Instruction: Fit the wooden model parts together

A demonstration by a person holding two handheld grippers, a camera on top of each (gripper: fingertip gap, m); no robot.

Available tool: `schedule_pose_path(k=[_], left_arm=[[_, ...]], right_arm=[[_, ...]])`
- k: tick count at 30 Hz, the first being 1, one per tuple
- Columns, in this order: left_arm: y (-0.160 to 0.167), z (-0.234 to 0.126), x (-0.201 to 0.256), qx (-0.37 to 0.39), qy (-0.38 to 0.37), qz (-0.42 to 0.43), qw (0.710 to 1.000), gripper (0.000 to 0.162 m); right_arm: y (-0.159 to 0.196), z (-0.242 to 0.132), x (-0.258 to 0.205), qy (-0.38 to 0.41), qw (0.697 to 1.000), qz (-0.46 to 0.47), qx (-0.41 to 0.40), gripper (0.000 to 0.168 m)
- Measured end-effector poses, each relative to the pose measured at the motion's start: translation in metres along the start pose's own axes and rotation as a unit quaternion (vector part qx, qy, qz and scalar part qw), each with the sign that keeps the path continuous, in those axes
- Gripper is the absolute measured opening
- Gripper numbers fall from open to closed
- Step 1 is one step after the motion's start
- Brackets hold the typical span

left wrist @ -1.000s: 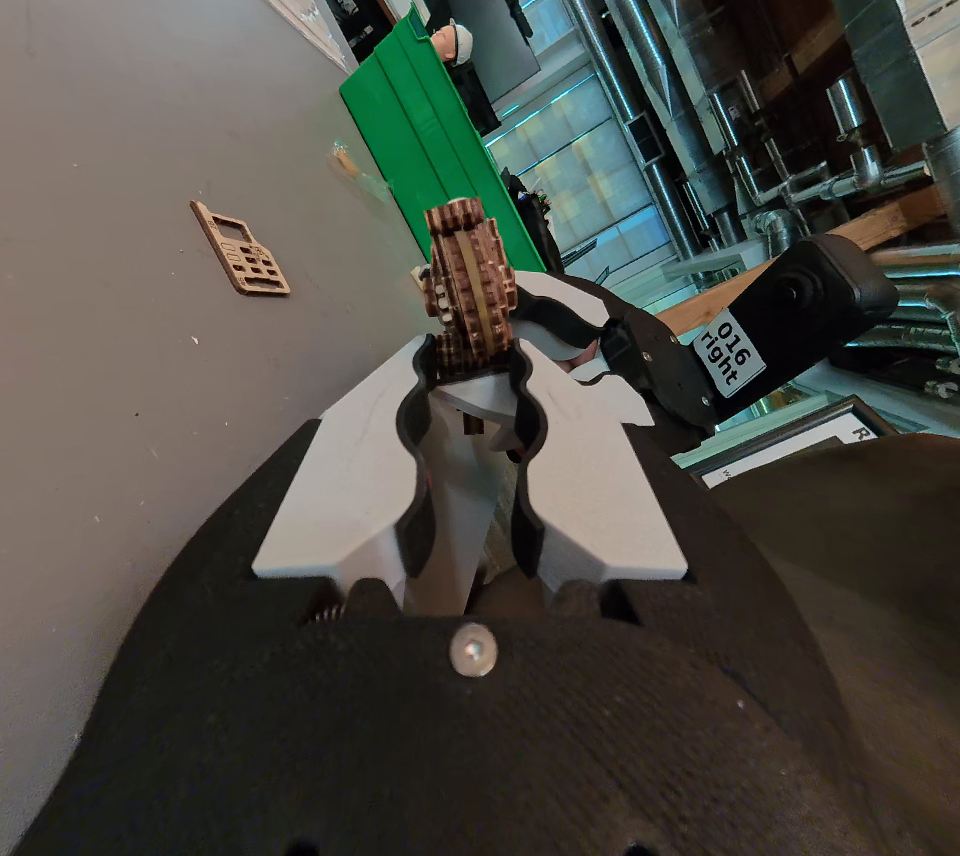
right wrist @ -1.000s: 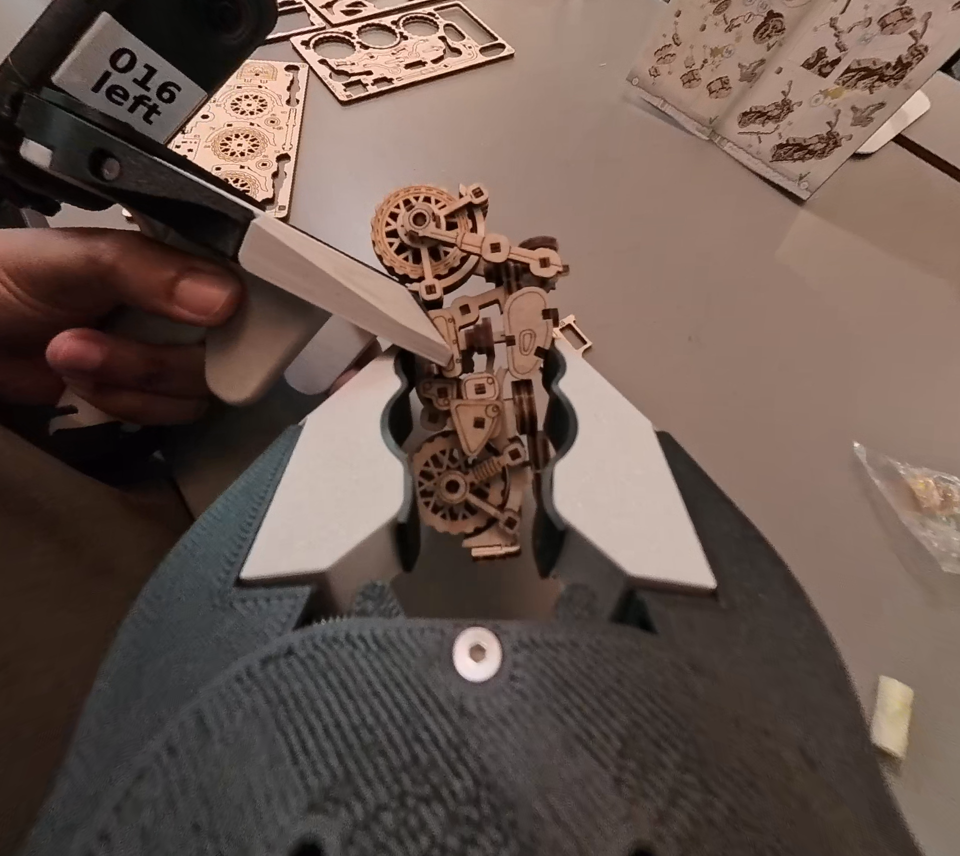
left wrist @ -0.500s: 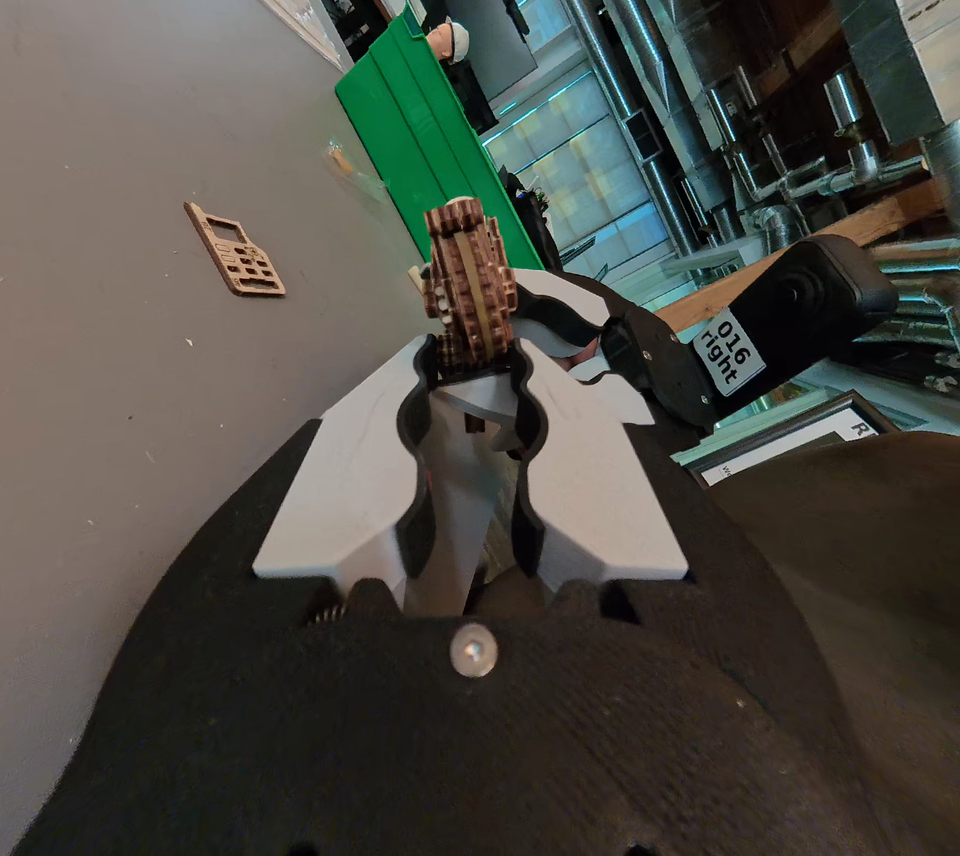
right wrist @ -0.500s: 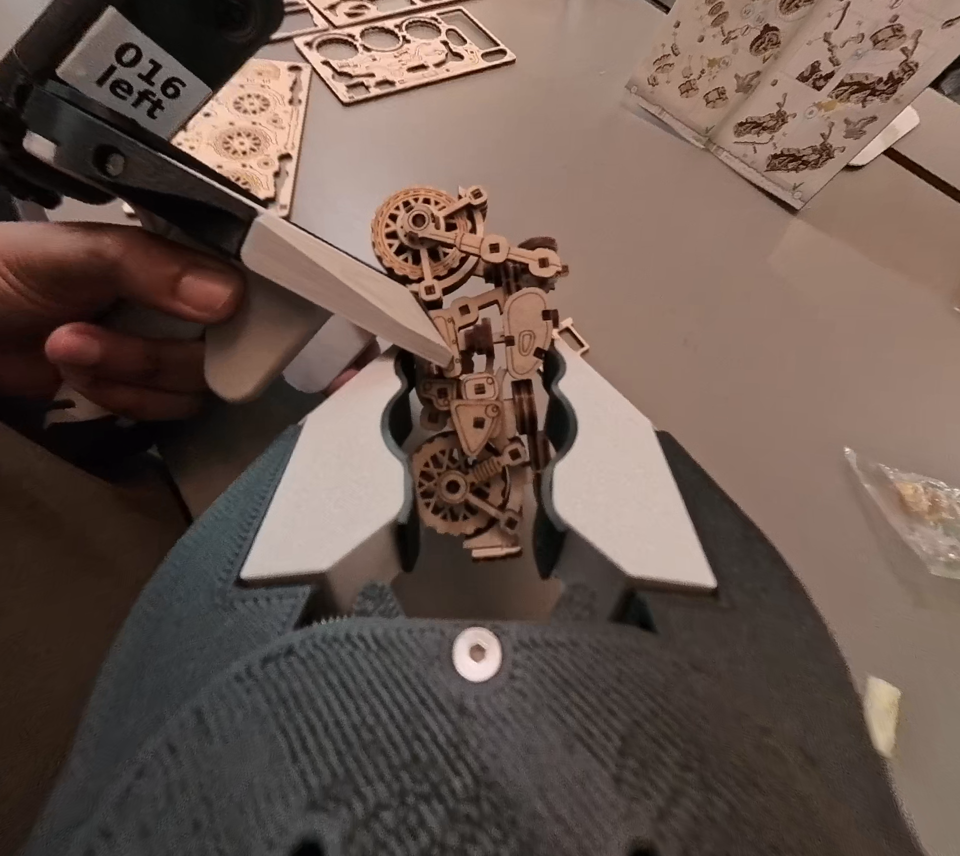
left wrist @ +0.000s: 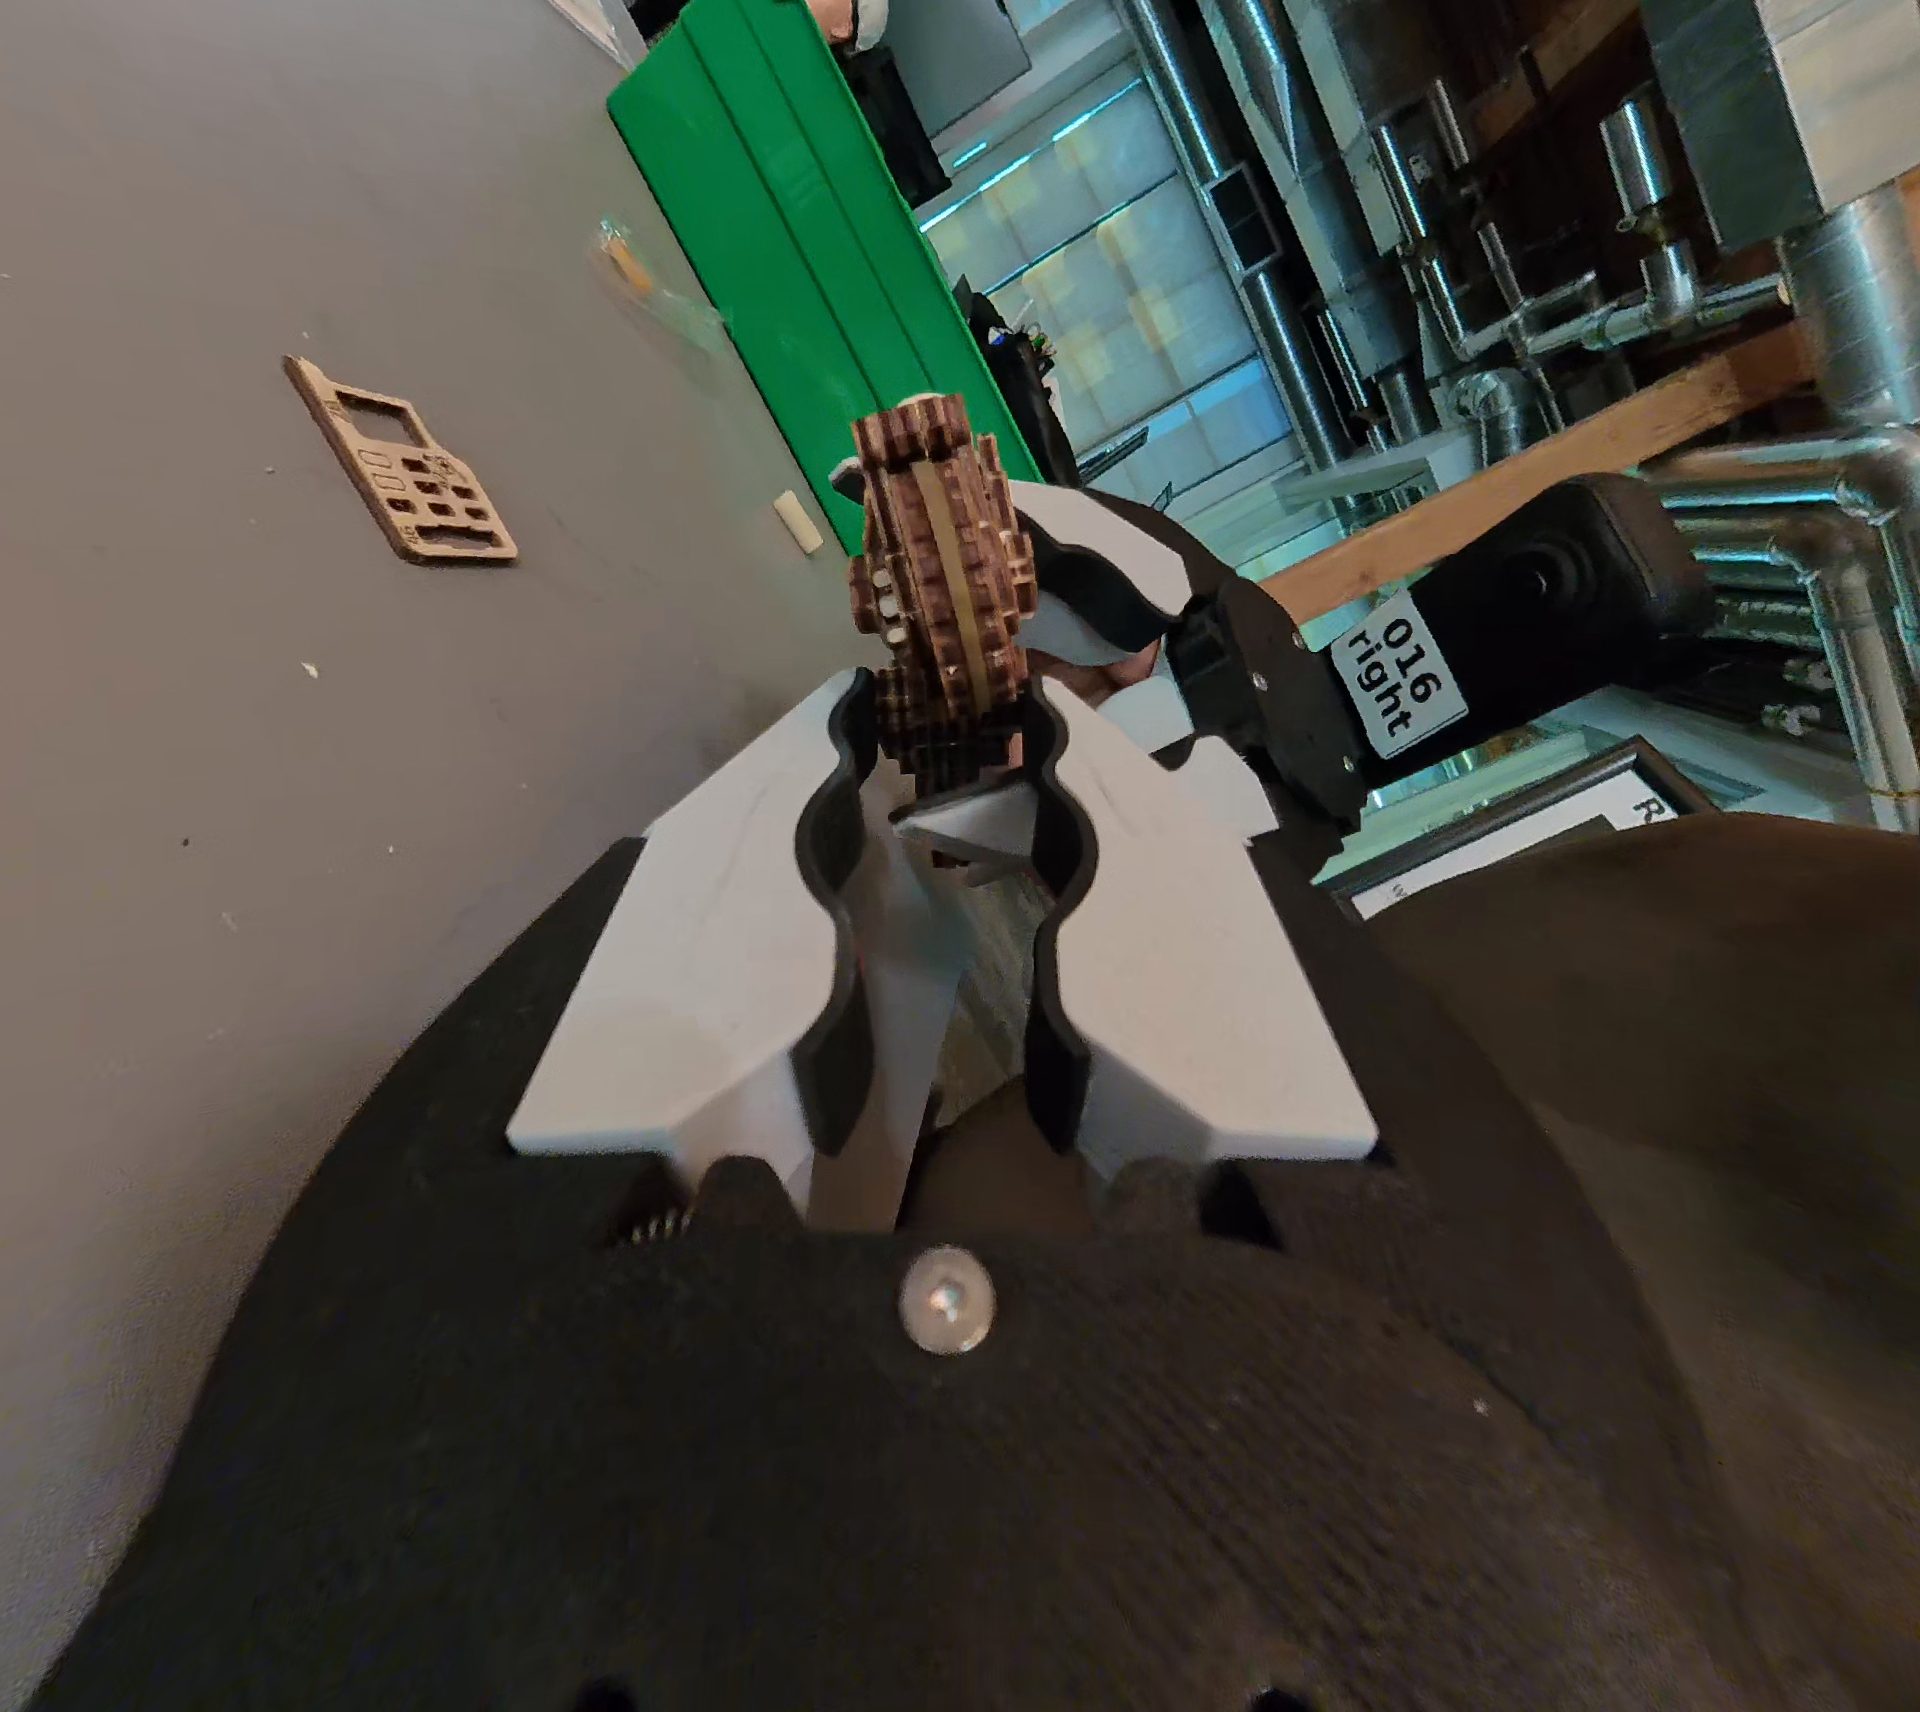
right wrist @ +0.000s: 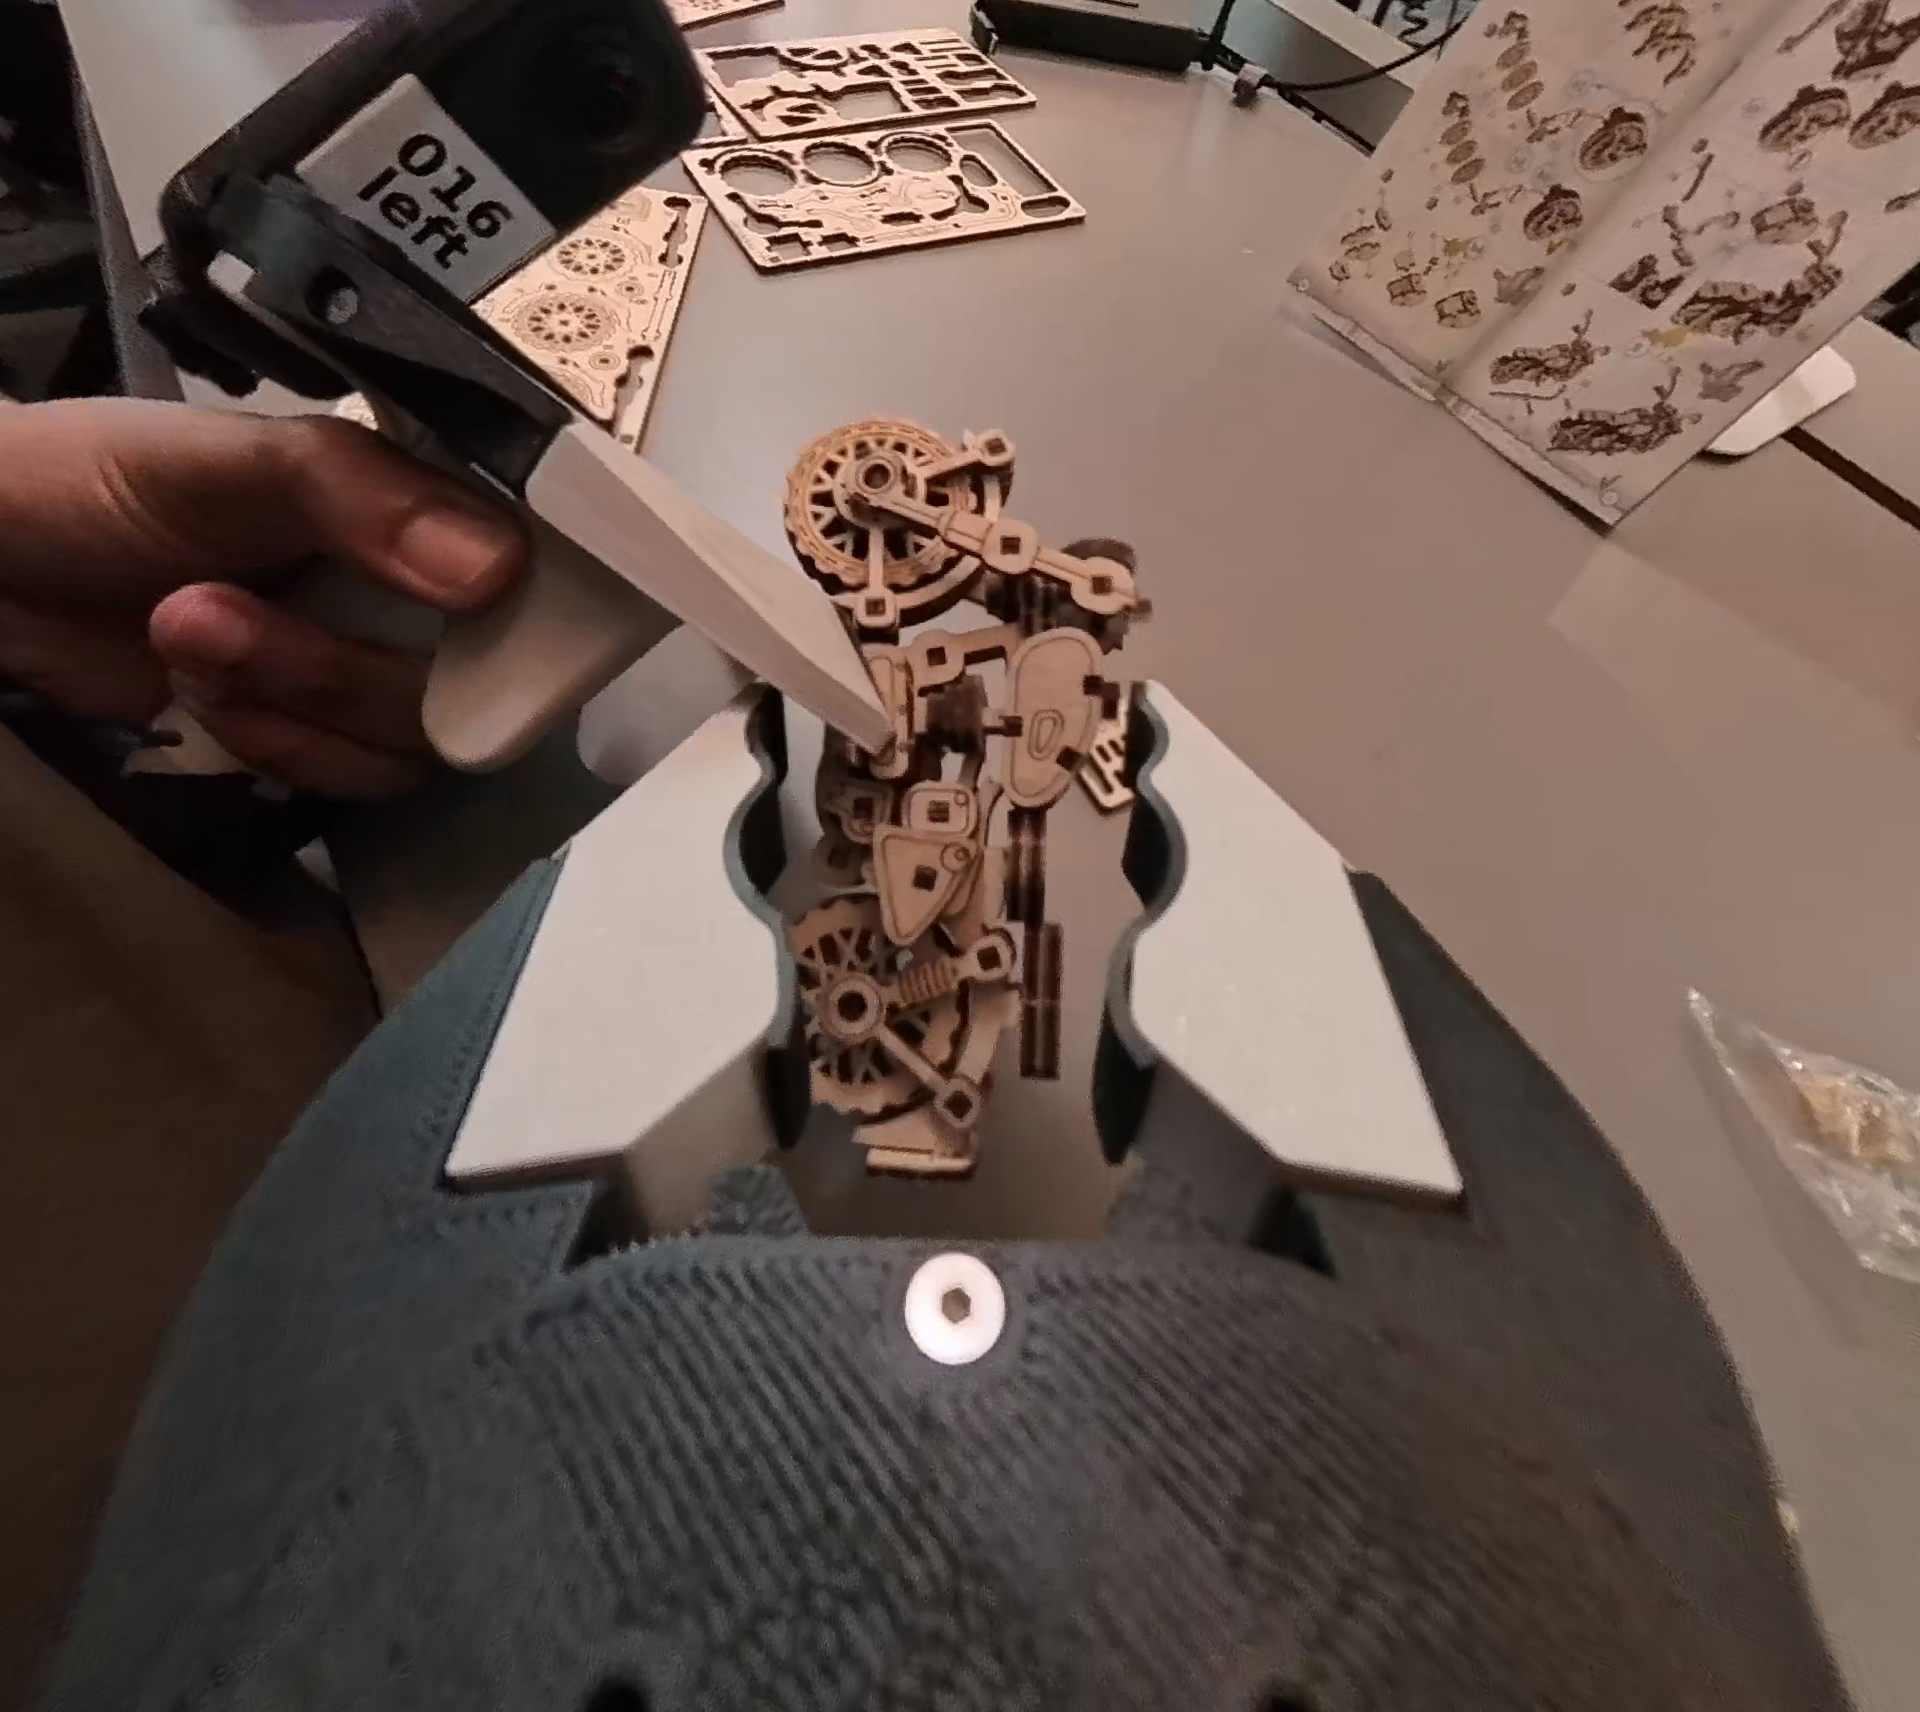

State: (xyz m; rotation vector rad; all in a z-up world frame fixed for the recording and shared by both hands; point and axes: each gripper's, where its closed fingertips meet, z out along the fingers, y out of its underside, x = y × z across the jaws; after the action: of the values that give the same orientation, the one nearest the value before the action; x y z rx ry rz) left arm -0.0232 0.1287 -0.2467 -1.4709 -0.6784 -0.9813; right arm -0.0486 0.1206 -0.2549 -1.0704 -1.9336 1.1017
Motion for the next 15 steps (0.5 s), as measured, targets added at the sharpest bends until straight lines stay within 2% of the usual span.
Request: schedule_pose_path(k=[15], left_arm=[[0.0048, 0.0015, 0.0004, -0.013, -0.006, 0.011, 1.0, 0.025]], right_arm=[[0.004, 0.001, -0.0005, 0.008, 1.0, -0.017, -0.015, 0.057]])
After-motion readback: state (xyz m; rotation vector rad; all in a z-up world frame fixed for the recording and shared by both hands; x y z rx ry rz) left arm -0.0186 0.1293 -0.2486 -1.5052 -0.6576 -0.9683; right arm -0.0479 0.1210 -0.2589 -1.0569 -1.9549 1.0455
